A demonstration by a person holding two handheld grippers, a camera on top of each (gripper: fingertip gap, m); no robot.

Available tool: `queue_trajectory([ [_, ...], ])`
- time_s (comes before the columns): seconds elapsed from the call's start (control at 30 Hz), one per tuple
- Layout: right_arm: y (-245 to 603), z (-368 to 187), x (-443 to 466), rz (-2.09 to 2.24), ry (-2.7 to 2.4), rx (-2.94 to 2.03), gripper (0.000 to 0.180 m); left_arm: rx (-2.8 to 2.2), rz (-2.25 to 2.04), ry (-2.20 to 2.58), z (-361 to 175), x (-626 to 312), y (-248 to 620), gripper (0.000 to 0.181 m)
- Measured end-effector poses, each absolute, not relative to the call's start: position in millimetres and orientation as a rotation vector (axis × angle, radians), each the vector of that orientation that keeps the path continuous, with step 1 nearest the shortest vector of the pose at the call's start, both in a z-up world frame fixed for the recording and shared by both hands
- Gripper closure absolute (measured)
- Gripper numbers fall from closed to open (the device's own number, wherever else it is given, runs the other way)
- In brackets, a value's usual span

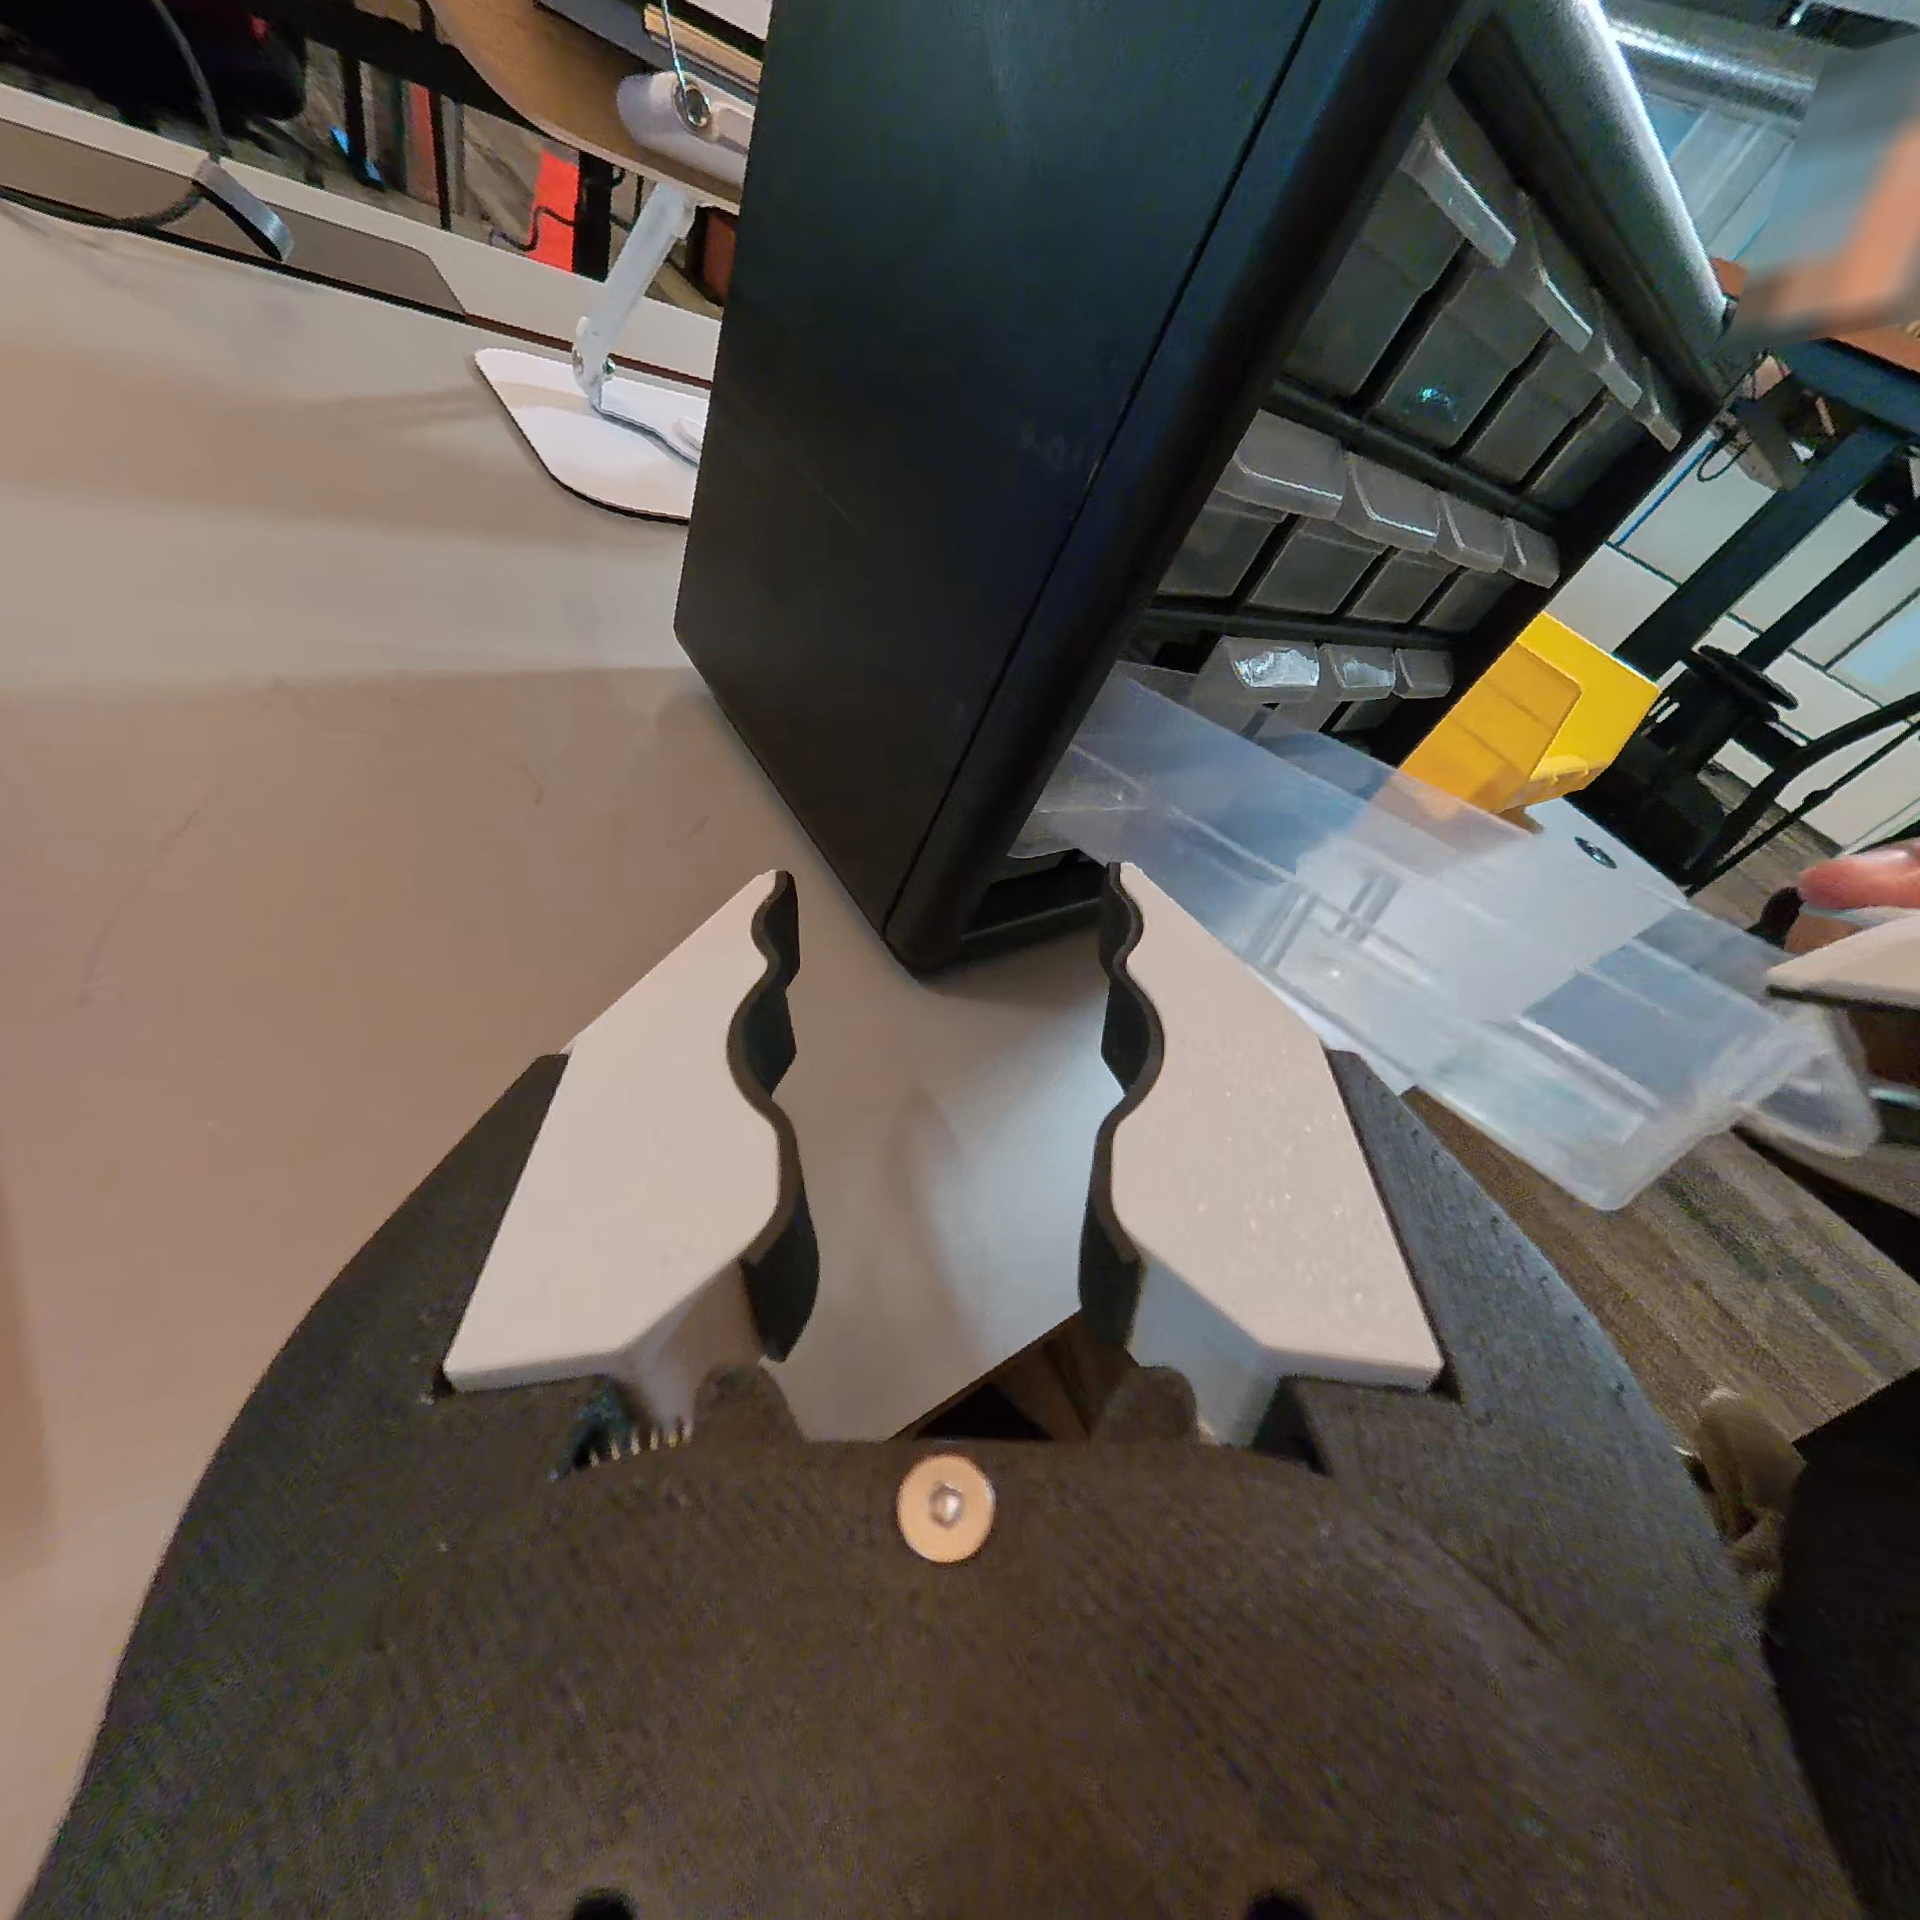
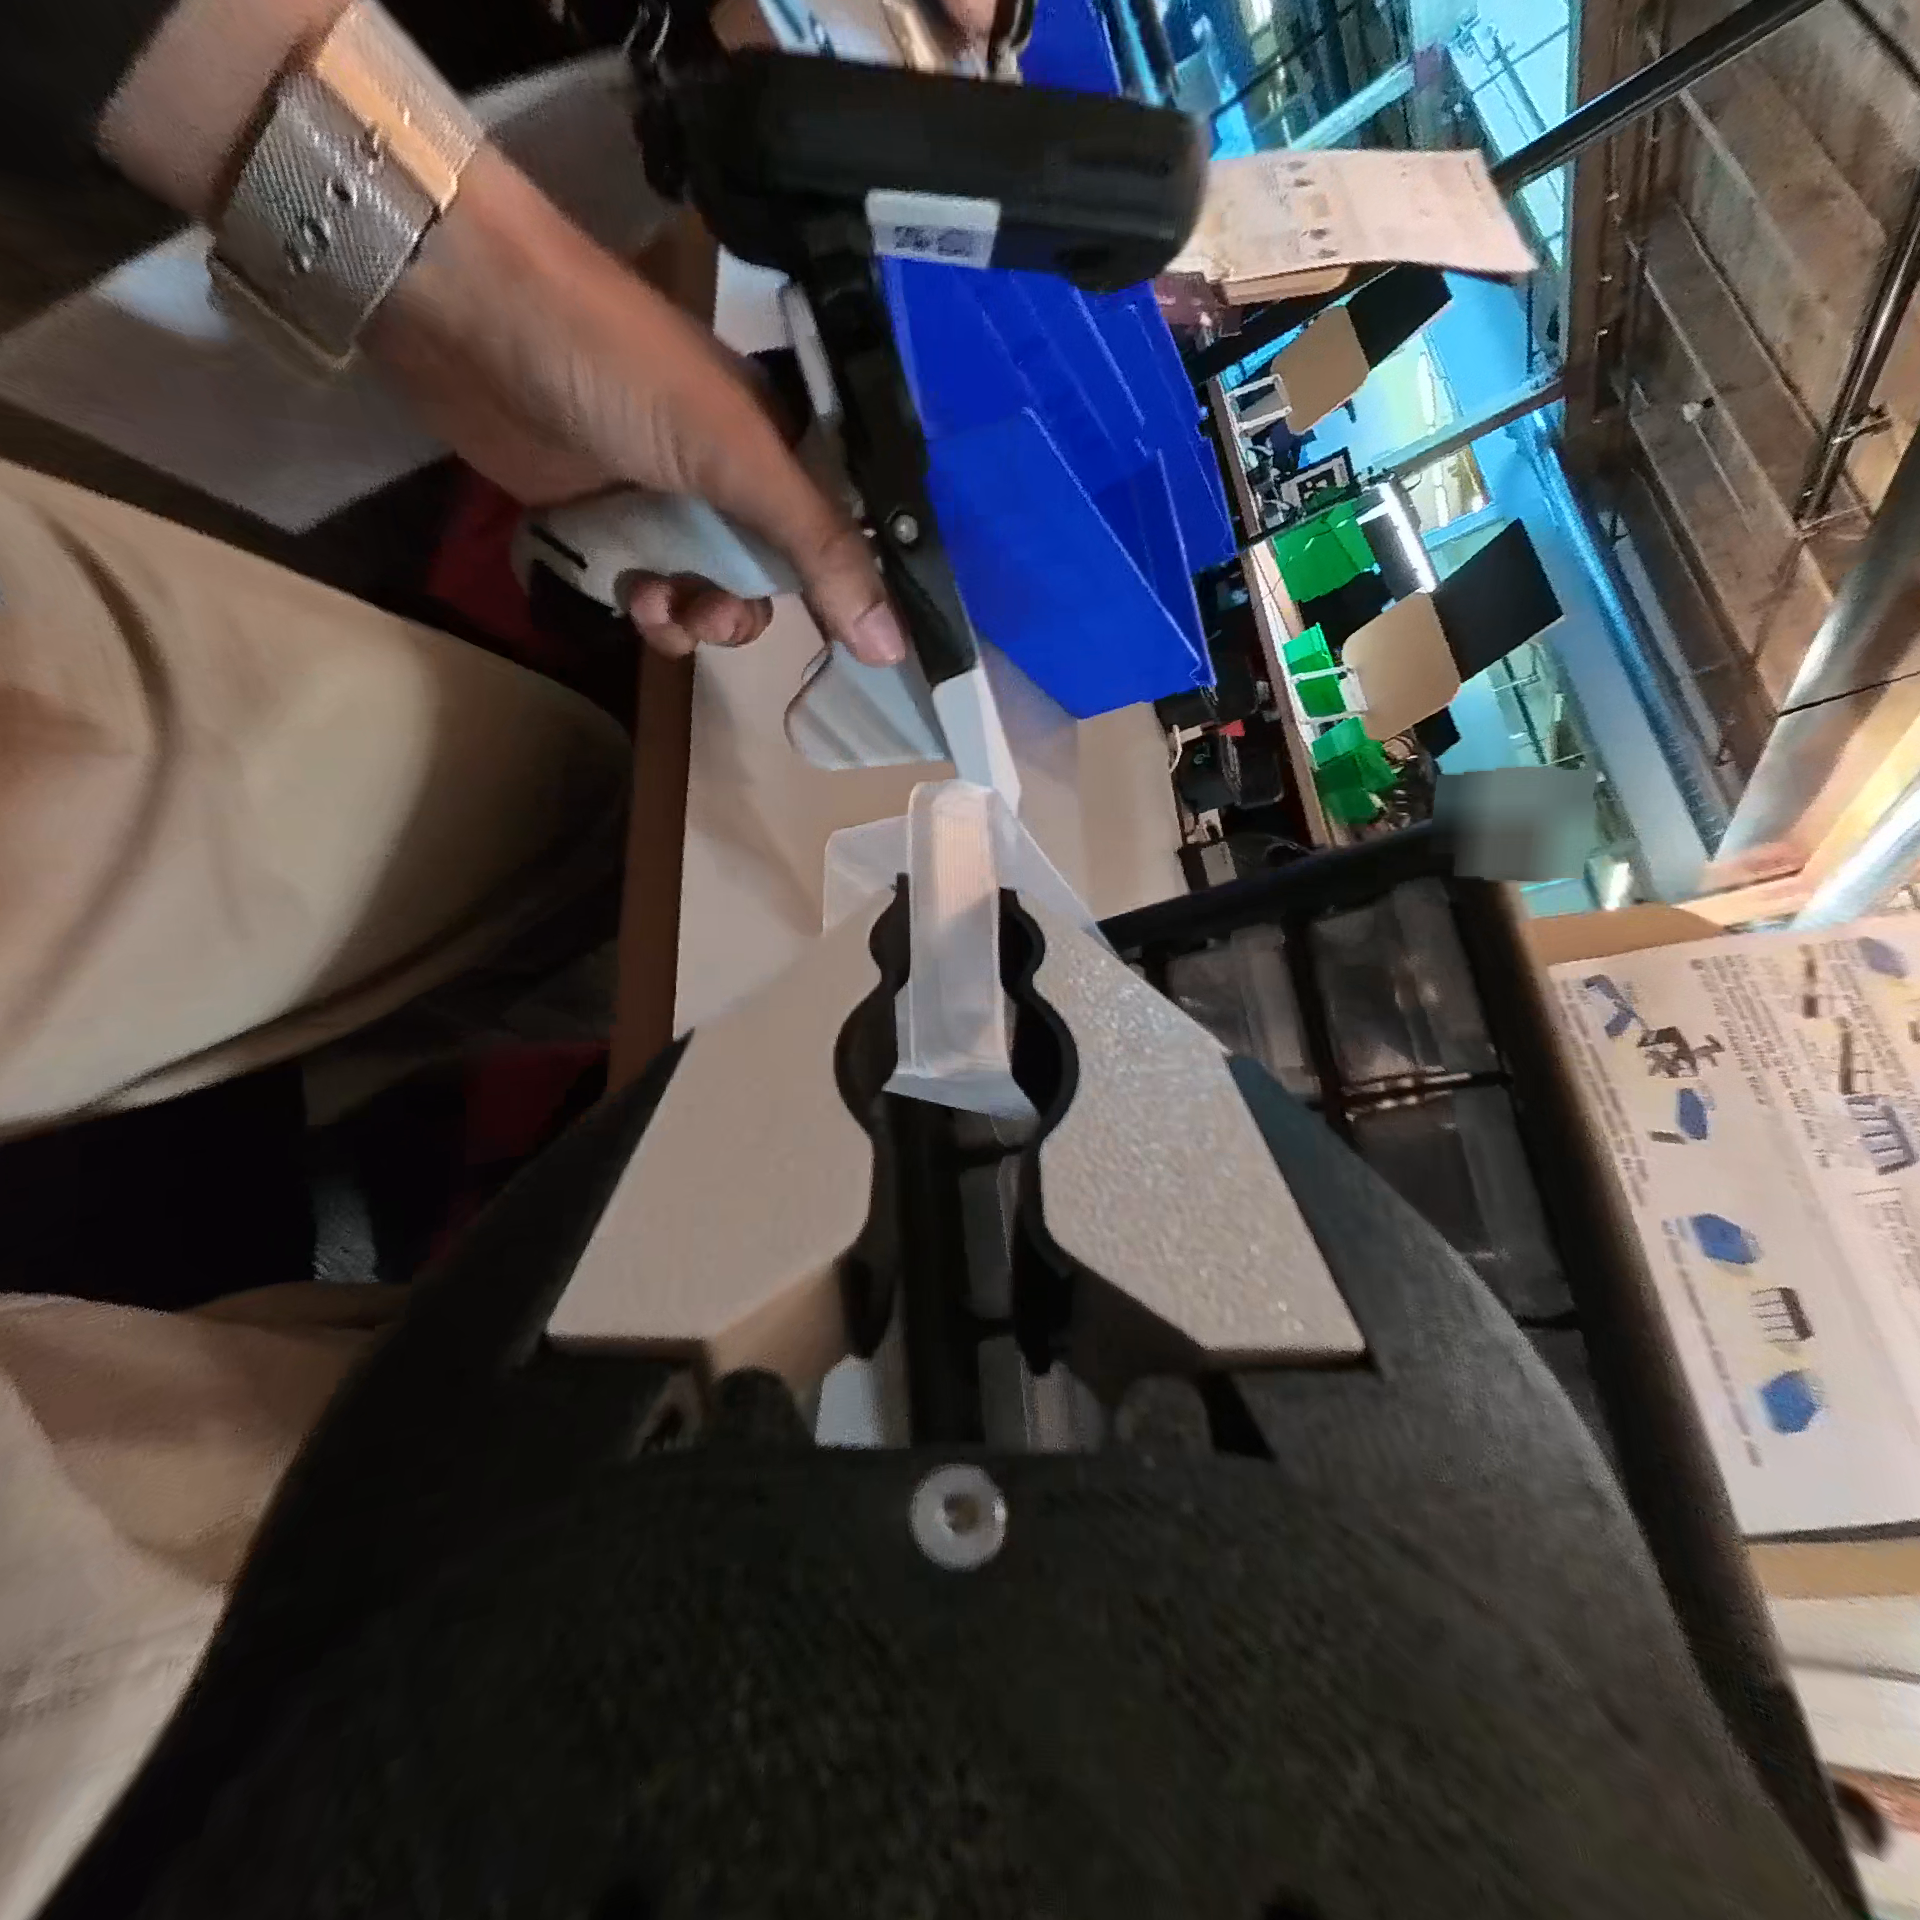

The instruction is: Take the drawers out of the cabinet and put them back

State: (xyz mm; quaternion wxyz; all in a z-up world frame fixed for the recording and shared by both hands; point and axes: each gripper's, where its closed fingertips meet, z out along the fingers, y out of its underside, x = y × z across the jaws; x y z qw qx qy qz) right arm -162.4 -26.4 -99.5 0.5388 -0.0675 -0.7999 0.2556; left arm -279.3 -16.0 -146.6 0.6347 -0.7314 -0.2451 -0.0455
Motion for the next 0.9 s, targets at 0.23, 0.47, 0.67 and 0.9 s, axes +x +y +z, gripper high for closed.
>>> queue_trajectory([
  [0.23,-26,-57,-143,0.945,-1.926,-0.265,0.164,-1.677,-0.11,-0.556,-147,-279,-14,0.123],
  [0.47,-14,24,-98,1.39,-1.899,-0.307,0.164,-1.69,-0.109,-0.554,-148,-277,-14,0.123],
  [0.67,101,133,-49,1.317,-1.477,-0.41,0.165,-1.696,-0.117,-0.553,-150,-275,-12,0.123],
  [0.9,319,107,-38,0.631,-1.147,-0.84,0.165,-1.698,-0.111,-0.529,-146,-265,-9,0.124],
])
